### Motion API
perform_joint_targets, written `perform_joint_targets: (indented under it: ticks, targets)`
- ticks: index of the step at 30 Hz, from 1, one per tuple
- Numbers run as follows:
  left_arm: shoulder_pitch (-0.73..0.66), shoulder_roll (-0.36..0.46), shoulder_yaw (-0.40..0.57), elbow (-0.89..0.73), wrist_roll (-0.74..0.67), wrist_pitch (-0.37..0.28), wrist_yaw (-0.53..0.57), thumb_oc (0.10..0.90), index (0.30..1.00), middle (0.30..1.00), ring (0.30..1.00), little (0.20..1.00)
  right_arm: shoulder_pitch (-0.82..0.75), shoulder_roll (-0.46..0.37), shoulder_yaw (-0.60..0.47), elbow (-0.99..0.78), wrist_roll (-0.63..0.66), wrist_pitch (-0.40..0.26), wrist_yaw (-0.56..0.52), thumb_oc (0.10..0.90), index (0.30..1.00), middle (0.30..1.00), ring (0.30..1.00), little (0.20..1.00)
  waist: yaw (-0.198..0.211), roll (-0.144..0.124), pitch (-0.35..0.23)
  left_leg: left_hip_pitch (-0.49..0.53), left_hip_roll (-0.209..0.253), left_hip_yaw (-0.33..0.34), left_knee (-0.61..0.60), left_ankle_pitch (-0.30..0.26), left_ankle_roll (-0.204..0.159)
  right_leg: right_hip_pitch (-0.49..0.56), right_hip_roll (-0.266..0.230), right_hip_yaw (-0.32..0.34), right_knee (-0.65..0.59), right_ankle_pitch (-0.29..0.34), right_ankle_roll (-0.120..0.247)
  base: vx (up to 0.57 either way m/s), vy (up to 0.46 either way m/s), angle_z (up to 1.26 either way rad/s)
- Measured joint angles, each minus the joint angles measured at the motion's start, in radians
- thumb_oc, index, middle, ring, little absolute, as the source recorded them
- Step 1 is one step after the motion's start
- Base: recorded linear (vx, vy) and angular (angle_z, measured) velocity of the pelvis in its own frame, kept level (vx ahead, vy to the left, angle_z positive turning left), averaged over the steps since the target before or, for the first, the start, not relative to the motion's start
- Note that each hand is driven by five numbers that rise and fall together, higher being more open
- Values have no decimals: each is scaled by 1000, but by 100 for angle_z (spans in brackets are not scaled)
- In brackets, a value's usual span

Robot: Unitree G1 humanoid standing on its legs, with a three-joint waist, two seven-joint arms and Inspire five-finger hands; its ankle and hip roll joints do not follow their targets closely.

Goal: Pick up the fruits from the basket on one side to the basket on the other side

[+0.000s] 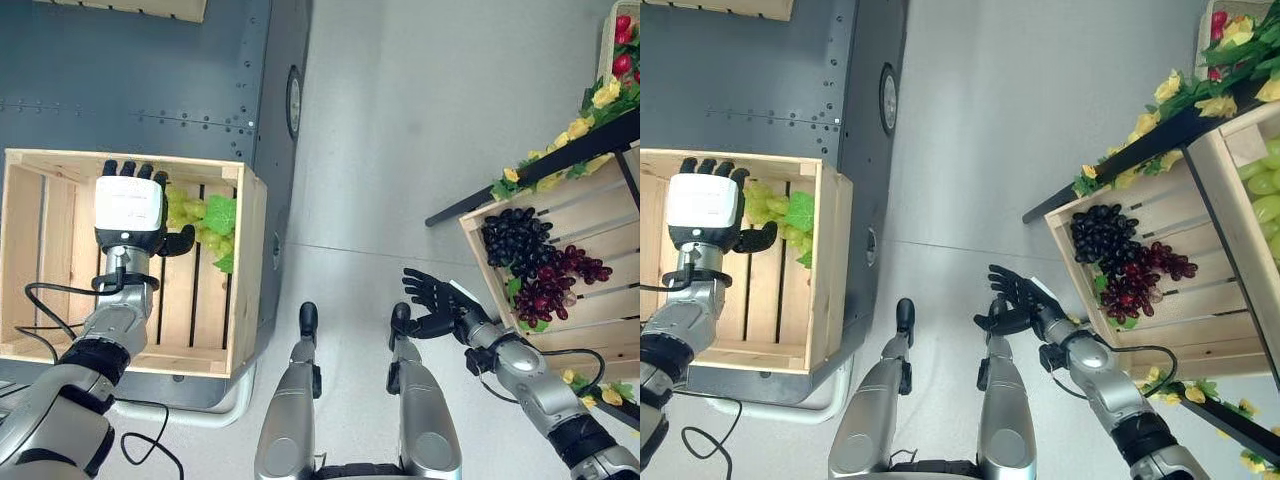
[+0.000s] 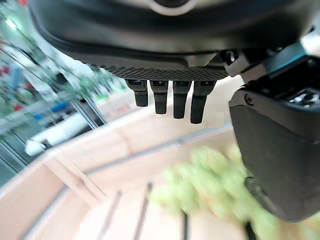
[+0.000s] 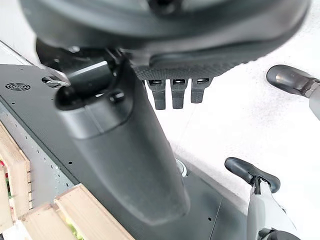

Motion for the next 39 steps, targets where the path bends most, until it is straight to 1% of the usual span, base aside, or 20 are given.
perform_joint_targets:
  ticks: [2, 4, 7, 9, 11, 13, 18, 24, 29, 39]
  targets:
    - [0, -5, -21, 0, -2, 0, -6, 800, 900, 900, 900, 900, 3, 0, 4, 0, 0, 0, 0, 800, 900, 900, 900, 900, -3, -8, 4, -1, 0, 1, -1, 0, 0, -2, 1, 2, 0, 0, 0, 1, -4, -2]
    - [1, -9, -20, 0, -11, 1, -1, 800, 900, 900, 900, 900, 5, 0, 8, 0, 0, 0, -1, 800, 900, 900, 900, 900, -2, -8, 4, -1, 0, 1, -3, 0, 0, -3, 0, 0, 0, 0, 0, 0, 0, 0]
    - [5, -9, -3, 0, -31, 2, 58, 800, 900, 900, 900, 900, 4, 1, 10, 0, 0, 0, -2, 800, 900, 900, 900, 900, 5, -8, 4, -1, 1, 3, -5, 0, 0, -2, 0, -4, 0, -1, -1, 4, -20, 2]
    - [29, -17, 46, -2, -41, 2, 133, 800, 900, 900, 900, 900, 3, 4, 10, -1, 0, 0, -9, 800, 900, 900, 900, 900, 5, -8, 4, -1, 2, 3, -5, 0, 0, -1, 0, -5, 0, -1, -1, 0, 0, 0]
    - [42, -17, 73, -2, -41, 2, 169, 800, 900, 900, 900, 900, 4, 5, 9, -1, 0, 0, -9, 800, 900, 900, 900, 900, 5, -8, 4, -1, 2, 3, -3, 0, 0, 0, 1, -5, 0, -1, -1, 0, 0, 0]
    - [63, -19, 102, -19, -35, 1, 175, 800, 900, 900, 900, 900, 7, 8, 8, -1, 0, 0, -10, 800, 900, 900, 900, 900, 5, -8, 4, -1, 2, 2, -2, 0, 0, 0, 1, -6, 1, -1, -1, 0, 0, 0]
    - [68, -19, 101, -26, 6, 1, 139, 800, 900, 900, 900, 900, 10, 10, 9, -1, 0, 0, -10, 800, 900, 900, 900, 900, 7, -8, 4, -1, 3, 2, -2, 1, 0, 1, 1, -7, 2, -1, -1, 0, 0, 0]
    - [54, -19, 76, -16, 27, -1, 2, 800, 900, 900, 900, 900, 7, 10, 8, -5, 0, 0, -20, 800, 900, 900, 900, 900, 2, -8, 4, -1, 2, 3, -5, 1, 0, -1, 1, -5, 0, -1, -1, 3, 11, 0]
    - [7, -17, 13, -10, 29, -1, -31, 800, 900, 900, 900, 900, 0, 10, 9, -7, 0, 0, -20, 800, 900, 900, 900, 900, 2, -8, 4, -3, 2, 4, -6, 1, 0, -4, 1, -5, 0, -1, -1, 4, 6, 0]
    - [-13, -19, -13, -7, 25, -3, -49, 800, 900, 900, 900, 900, -11, 10, 13, -7, 0, 0, -30, 800, 900, 900, 900, 900, 2, -9, 4, -14, 4, 13, -4, 1, 0, -14, 2, -4, 1, -1, -1, 0, 0, 0]
